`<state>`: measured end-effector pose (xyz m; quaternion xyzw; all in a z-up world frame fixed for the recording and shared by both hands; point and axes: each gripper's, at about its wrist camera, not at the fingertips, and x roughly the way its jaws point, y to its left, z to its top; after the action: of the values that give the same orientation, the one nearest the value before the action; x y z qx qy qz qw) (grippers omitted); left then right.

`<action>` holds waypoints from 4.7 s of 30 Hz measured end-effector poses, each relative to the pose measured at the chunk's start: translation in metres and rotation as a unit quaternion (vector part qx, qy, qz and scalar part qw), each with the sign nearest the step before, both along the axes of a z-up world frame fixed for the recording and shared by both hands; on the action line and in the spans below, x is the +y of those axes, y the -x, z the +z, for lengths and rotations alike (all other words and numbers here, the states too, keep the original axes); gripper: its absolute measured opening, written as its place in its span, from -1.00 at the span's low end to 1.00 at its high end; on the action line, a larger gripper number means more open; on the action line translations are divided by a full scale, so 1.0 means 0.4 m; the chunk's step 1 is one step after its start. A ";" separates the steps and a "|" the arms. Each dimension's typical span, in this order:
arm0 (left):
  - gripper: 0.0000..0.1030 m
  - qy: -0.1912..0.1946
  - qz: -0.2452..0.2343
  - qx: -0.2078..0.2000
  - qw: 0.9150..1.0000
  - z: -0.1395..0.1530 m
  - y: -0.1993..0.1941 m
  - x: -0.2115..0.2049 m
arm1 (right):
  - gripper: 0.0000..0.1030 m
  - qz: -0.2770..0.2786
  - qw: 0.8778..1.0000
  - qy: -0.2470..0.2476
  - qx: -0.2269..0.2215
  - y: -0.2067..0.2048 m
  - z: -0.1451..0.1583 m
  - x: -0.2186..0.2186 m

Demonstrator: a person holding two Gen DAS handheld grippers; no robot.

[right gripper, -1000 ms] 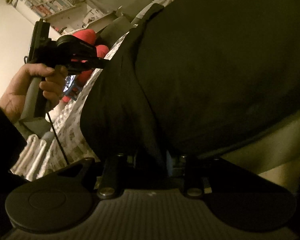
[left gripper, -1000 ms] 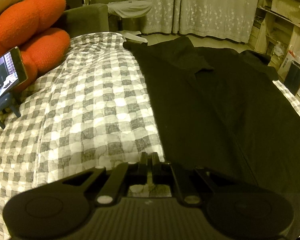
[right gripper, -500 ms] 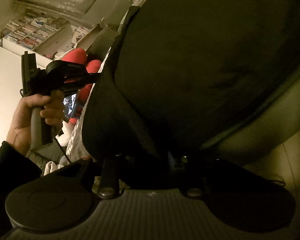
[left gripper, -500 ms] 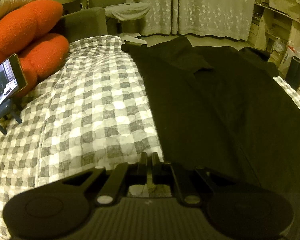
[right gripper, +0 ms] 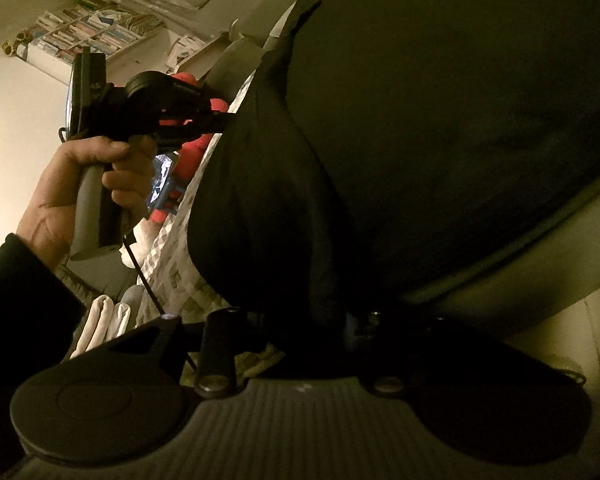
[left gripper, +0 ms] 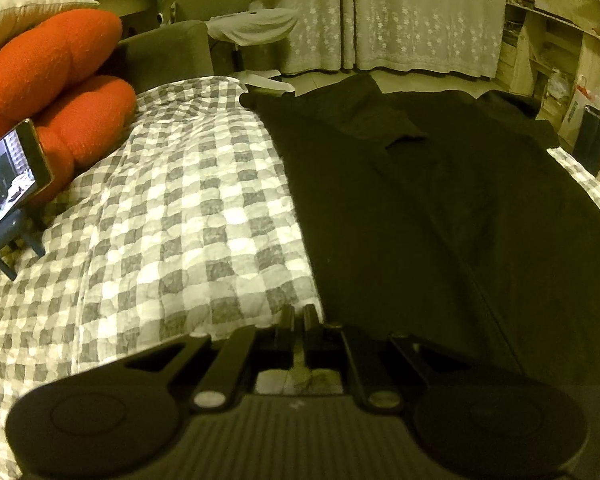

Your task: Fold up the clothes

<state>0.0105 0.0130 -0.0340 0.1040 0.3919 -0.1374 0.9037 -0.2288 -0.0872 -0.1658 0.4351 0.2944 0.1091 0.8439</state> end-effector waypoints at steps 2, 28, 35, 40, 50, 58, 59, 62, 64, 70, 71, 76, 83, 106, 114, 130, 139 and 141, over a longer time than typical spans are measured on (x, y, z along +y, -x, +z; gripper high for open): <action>-0.93 0.001 0.000 0.000 1.000 0.000 0.000 0.001 | -0.42 -0.007 1.000 -0.010 0.009 -0.002 -0.004 -0.001; -0.92 0.001 -0.002 0.002 1.000 0.000 0.002 0.004 | -0.85 0.016 1.000 0.001 0.012 0.003 0.009 0.021; -0.88 0.005 0.005 0.007 1.000 0.004 0.001 0.014 | -0.85 0.054 0.998 0.000 -0.020 0.015 0.036 0.035; -0.87 -0.007 0.010 0.007 1.000 0.008 0.001 0.018 | -0.85 0.067 0.997 0.000 -0.024 0.013 0.035 0.032; -0.87 -0.016 0.014 0.003 1.000 0.010 0.004 0.021 | -0.83 0.077 0.996 0.040 -0.026 0.009 0.032 0.034; -0.87 -0.011 0.000 -0.002 1.000 0.021 0.020 0.019 | -0.73 0.071 0.989 0.122 -0.049 0.031 0.071 0.036; -0.87 -0.007 -0.004 -0.002 1.000 0.024 0.024 0.019 | -0.73 0.062 0.987 0.137 -0.055 0.037 0.083 0.032; -0.87 0.006 -0.016 -0.014 1.000 0.039 0.042 0.011 | -0.73 0.025 0.979 0.181 -0.085 0.056 0.130 0.011; -0.87 0.020 -0.034 -0.025 0.999 0.051 0.055 0.002 | -0.73 0.000 0.971 0.221 -0.094 0.049 0.151 0.004; -0.87 -0.005 -0.089 -0.019 0.996 0.021 0.086 -0.057 | -0.70 0.014 0.961 0.269 -0.061 0.007 0.120 0.023; -0.87 -0.008 -0.095 -0.017 0.995 0.016 0.089 -0.063 | -0.61 0.016 0.958 0.279 -0.065 0.007 0.121 0.029; -0.87 -0.026 -0.111 -0.015 0.993 -0.001 0.099 -0.087 | -0.22 0.012 0.950 0.302 -0.081 0.011 0.133 0.048; -0.88 -0.028 -0.114 -0.014 0.993 -0.002 0.104 -0.084 | -0.90 -0.013 0.947 0.314 -0.064 0.014 0.133 0.037; -0.88 -0.031 -0.116 -0.007 0.993 -0.001 0.107 -0.082 | -0.76 0.003 0.960 0.280 0.026 -0.003 0.127 -0.012; -0.88 -0.028 -0.113 -0.004 0.993 0.001 0.106 -0.080 | -0.76 0.031 0.951 0.300 0.063 -0.021 0.136 -0.022; -0.88 -0.022 -0.109 0.004 0.994 0.004 0.102 -0.076 | -0.70 0.114 0.923 0.367 -0.004 -0.057 0.277 -0.038; -0.88 -0.013 -0.105 0.010 0.994 0.004 0.098 -0.069 | -0.69 0.169 0.893 0.413 -0.049 -0.211 0.295 0.033; -0.88 -0.013 -0.105 0.011 0.994 0.004 0.097 -0.069 | -0.69 0.169 0.885 0.430 -0.051 -0.219 0.283 0.046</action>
<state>-0.0283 -0.0145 -0.0324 0.1549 0.3902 -0.2278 0.8786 -0.1411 -0.0690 -0.0527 -0.0333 0.3378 0.1345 0.9310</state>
